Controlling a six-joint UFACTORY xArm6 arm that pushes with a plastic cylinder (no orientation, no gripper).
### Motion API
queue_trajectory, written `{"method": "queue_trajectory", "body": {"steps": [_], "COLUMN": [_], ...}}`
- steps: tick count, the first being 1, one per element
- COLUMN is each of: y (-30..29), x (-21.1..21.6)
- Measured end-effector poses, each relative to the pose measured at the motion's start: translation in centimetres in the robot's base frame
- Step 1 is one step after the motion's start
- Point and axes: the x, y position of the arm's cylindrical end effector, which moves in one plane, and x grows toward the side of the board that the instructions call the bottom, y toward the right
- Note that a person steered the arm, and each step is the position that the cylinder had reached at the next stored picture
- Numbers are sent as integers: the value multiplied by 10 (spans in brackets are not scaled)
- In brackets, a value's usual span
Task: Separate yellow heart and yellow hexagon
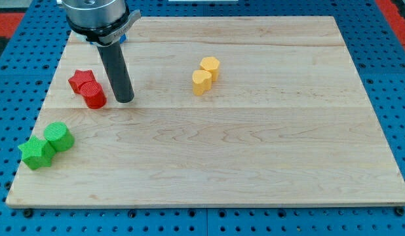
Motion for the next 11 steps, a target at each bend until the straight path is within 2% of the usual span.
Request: {"method": "queue_trajectory", "body": {"steps": [7,8,11], "y": [10,12,54], "x": [0,-19,-21]}}
